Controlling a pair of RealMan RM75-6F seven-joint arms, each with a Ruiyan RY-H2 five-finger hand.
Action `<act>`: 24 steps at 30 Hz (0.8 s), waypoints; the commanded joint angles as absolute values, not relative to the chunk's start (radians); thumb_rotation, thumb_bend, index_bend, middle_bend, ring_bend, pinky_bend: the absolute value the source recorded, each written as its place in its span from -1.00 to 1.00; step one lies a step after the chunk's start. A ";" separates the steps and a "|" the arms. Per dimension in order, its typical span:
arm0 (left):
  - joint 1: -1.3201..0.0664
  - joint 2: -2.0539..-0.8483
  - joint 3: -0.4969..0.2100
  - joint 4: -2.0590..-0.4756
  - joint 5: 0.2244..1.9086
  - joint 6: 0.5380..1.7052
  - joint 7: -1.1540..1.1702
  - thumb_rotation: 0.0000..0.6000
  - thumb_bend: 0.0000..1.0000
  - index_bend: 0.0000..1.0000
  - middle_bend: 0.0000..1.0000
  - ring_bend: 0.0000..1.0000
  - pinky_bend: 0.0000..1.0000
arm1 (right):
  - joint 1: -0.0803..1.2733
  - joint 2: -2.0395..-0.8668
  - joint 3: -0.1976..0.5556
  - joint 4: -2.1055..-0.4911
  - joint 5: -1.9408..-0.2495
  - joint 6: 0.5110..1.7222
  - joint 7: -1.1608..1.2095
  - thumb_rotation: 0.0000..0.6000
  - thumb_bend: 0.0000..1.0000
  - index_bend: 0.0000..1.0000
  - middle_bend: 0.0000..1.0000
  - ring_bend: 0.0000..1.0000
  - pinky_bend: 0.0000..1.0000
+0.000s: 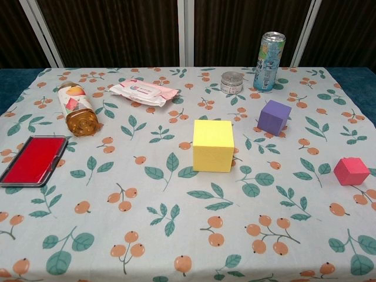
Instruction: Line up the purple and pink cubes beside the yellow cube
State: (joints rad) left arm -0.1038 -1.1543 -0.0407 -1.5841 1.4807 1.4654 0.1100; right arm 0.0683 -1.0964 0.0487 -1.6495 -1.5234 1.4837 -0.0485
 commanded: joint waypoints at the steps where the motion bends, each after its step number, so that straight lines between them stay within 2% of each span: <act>1: -0.103 -1.157 -0.040 -1.584 1.480 1.466 0.109 1.00 -1.00 -0.56 -0.53 -0.63 -0.55 | 0.068 -1.096 0.049 -1.649 -1.525 1.485 -0.047 1.00 -0.95 -0.84 -0.64 -0.99 -0.81; 14: -0.092 -1.163 -0.037 -1.583 1.490 1.489 0.111 1.00 -1.00 -0.56 -0.53 -0.63 -0.55 | 0.060 -1.094 0.034 -1.641 -1.556 1.498 -0.012 1.00 -0.94 -0.82 -0.63 -0.99 -0.80; 24: -0.088 -1.166 -0.031 -1.575 1.497 1.492 0.101 1.00 -1.00 -0.56 -0.53 -0.63 -0.55 | 0.121 -1.099 0.048 -1.685 -1.575 1.429 -0.015 1.00 -0.92 -0.78 -0.54 -0.96 -0.80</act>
